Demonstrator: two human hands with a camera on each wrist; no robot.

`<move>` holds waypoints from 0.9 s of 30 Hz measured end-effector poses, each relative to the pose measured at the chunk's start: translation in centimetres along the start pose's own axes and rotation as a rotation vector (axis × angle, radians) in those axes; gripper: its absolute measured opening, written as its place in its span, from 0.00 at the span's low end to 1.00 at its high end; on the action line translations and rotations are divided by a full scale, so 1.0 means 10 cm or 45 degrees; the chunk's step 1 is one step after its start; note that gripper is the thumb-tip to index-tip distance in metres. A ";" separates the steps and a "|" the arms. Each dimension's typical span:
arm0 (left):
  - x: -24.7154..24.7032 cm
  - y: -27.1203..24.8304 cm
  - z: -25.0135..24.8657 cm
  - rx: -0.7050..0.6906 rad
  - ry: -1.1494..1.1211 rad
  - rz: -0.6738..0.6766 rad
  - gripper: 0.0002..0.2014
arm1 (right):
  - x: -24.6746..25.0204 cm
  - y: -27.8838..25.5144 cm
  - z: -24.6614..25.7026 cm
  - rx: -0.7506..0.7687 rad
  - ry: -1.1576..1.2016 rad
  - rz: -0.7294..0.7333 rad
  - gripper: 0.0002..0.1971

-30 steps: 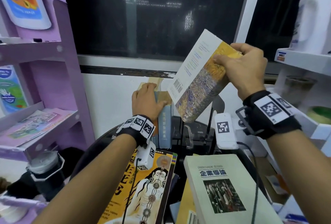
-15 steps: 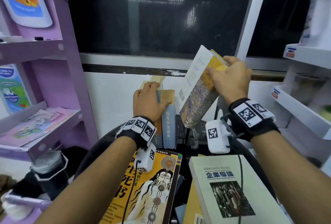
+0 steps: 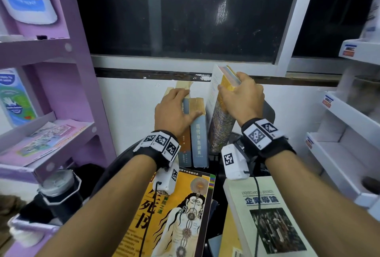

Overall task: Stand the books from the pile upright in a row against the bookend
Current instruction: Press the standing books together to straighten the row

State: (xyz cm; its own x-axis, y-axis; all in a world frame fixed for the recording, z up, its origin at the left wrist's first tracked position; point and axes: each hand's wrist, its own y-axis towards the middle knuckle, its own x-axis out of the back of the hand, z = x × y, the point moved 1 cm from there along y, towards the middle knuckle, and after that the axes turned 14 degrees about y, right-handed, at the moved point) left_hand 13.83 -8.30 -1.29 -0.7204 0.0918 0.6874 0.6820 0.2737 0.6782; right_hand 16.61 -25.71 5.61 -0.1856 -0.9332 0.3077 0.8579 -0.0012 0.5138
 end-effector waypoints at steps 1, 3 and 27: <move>-0.01 0.00 0.00 -0.010 -0.019 -0.010 0.33 | -0.04 0.00 -0.03 0.000 -0.008 0.010 0.27; -0.04 0.01 0.00 -0.024 -0.037 -0.025 0.32 | -0.12 0.00 -0.09 0.001 -0.038 0.032 0.27; -0.09 -0.01 -0.02 -0.080 -0.018 -0.048 0.31 | -0.50 -0.10 -0.44 0.140 -0.523 0.115 0.29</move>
State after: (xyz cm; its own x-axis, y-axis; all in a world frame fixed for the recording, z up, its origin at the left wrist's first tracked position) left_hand 14.40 -8.64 -1.90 -0.7472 0.0963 0.6576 0.6606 0.2164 0.7189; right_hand 18.84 -22.63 0.04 -0.3066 -0.7072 0.6370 0.8273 0.1329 0.5458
